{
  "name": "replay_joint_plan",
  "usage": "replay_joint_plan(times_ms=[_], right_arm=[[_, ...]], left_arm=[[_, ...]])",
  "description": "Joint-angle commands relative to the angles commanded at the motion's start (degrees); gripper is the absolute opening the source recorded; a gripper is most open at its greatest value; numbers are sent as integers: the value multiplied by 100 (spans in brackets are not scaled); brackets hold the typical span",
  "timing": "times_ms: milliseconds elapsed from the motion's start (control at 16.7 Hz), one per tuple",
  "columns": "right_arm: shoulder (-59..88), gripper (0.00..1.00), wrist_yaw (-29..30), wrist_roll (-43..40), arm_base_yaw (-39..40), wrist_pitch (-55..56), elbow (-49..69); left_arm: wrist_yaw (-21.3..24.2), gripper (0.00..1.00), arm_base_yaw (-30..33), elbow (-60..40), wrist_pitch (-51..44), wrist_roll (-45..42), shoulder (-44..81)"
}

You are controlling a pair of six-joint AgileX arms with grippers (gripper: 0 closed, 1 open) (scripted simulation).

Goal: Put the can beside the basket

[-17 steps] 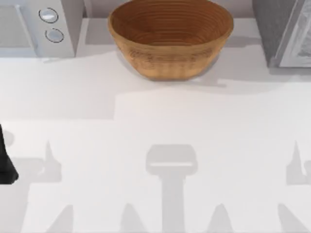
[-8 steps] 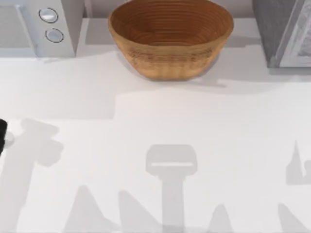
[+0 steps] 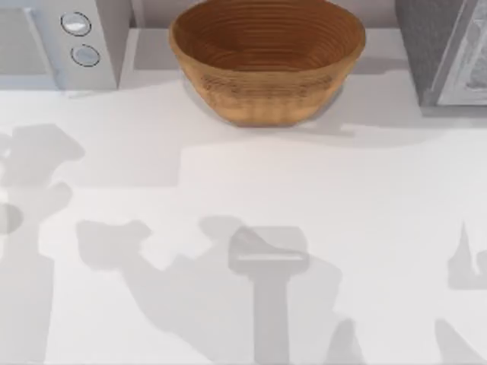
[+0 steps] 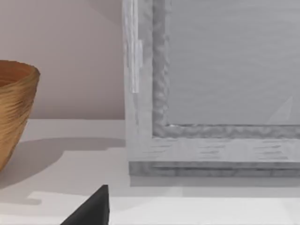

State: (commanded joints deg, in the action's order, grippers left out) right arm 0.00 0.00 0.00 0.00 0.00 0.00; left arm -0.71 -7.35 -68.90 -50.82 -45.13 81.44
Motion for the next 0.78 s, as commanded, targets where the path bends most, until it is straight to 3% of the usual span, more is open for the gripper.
replay_joint_plan(times_ms=[420,780], right_arm=[[0,100,0,0,0,0,0],[0,100,0,0,0,0,0]], left_arm=[[51,100,-616,-2245,-1721,-1373,2753],[75,100,-761,-2697,-2070,-1636,3302]])
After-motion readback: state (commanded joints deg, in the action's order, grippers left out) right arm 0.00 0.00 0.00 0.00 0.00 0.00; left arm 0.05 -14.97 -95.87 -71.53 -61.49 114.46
